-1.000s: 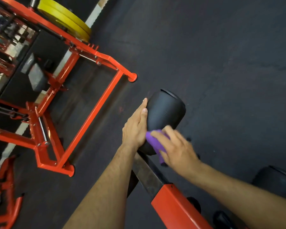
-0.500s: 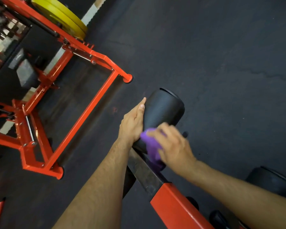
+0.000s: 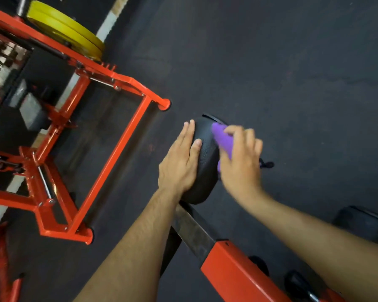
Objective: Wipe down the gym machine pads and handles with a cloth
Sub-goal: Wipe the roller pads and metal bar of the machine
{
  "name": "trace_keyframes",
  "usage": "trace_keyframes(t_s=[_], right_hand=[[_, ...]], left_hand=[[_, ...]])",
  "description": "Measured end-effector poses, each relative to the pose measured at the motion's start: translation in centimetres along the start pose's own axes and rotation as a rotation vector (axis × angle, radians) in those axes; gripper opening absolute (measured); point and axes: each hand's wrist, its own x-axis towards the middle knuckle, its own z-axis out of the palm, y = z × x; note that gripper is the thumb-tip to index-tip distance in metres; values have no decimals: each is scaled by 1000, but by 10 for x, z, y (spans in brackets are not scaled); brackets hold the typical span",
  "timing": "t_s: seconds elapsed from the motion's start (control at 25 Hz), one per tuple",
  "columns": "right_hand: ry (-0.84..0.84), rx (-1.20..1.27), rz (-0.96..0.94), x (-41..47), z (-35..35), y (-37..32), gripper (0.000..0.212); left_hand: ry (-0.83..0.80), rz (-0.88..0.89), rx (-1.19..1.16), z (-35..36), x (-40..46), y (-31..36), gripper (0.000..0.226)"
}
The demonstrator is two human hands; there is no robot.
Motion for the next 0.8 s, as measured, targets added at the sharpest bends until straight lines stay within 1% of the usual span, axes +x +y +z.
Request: trace_keyframes(t_s=[0.04,0.08,0.12,0.16,0.2,0.24,0.28,0.36,0.4,0.44,0.52,0.56,0.64,0.68,0.72,0.8], right_hand=[[-70,-77,-123,-18,1,-2,39],[-202,-108,-258,-36,-1,1,47],[-371,-97,-375,-52,-6,8,52],[-569,-56,-445,-64,-14,20,55],[-736,-12,-438,-68,-25,29,55],[-769,40,-353,-64,-33,35,51],[-637,111,-203,-53,-39,40,43],[-213,198,145,-18,-48,43,23],[-68,245,270,0,-49,39,18],[12,301,343,16,-45,33,17],[79,357,387,30,-21,15,14],[92,326,392,26,-7,5,14],[111,314,363,0,23,0,22],[88,339,405,-19,31,-1,25],[24,381,503,-41,34,0,24],[-110,468,708,-64,31,4,15]], left_hand=[[-42,-23,-78,-2,2,-3,48],[-73,-36,-153,-6,7,-8,47],[-97,-38,-205,-8,12,-15,46],[-122,-47,-234,-10,16,-20,47],[-126,-67,-255,-10,19,-24,47],[-93,-86,-265,-11,19,-27,47],[-21,-76,-232,-10,18,-26,48],[162,10,-54,-10,9,-18,48],[196,64,9,-9,3,-12,49],[155,116,39,-6,-2,-6,52],[-14,137,26,-1,-1,2,57],[-41,118,13,-1,2,2,57],[-18,113,24,-2,4,-1,57],[-10,111,24,-2,5,-2,57],[-9,105,17,-1,5,-1,57],[-12,103,8,-2,4,-1,56]])
